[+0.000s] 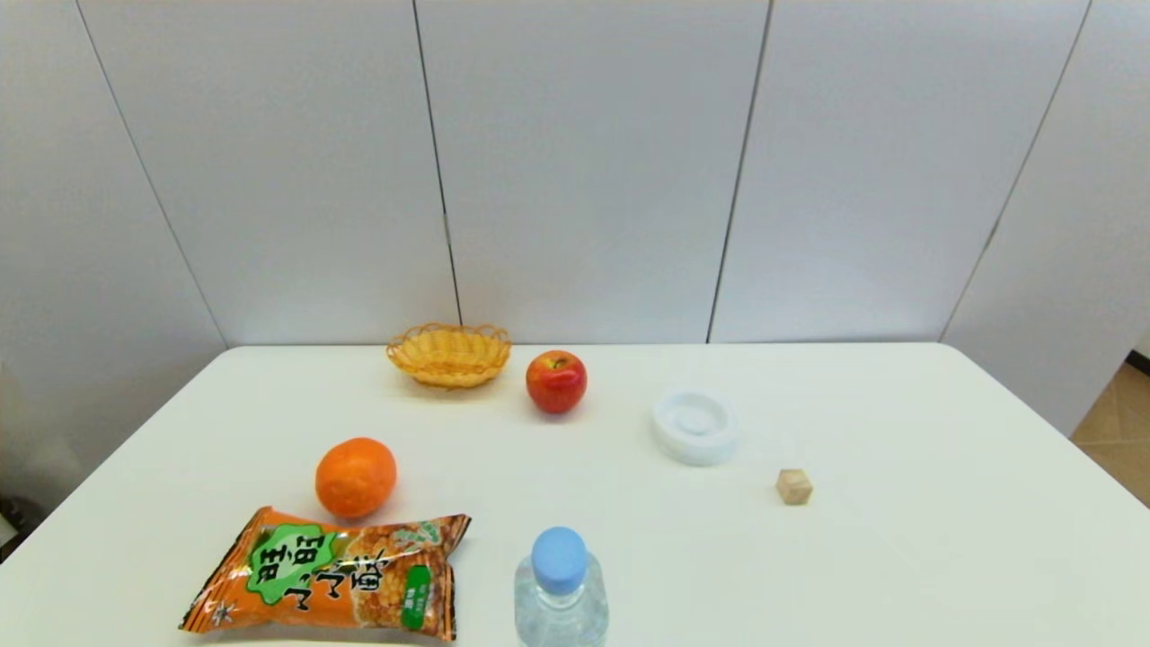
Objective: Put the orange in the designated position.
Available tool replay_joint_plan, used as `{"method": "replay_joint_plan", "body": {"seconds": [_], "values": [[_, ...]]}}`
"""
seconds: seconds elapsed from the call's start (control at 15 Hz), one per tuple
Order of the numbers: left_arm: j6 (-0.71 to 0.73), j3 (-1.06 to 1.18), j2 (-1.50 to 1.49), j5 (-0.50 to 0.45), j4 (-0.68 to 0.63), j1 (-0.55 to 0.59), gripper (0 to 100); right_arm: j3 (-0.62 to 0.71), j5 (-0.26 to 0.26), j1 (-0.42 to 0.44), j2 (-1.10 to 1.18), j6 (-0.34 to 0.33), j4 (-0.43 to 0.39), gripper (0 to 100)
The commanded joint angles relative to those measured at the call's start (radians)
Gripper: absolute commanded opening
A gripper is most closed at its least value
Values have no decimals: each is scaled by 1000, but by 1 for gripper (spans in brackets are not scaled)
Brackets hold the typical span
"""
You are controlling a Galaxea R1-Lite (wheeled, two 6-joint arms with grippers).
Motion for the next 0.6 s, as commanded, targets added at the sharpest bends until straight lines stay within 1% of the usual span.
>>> {"method": "replay_joint_plan", "body": {"seconds": [0.07, 0.4, 0.47, 0.6], "values": [[-19, 112, -95, -6, -34, -1, 100, 1, 0, 0, 1, 1, 0, 100], [-21, 222, -127, -23, -42, -1, 100, -1, 0, 0, 1, 1, 0, 100], [-21, 244, -127, -23, -57, -3, 100, 1, 0, 0, 1, 1, 0, 100], [-16, 319, -127, -30, -129, -3, 100, 1, 0, 0, 1, 1, 0, 100]]}}
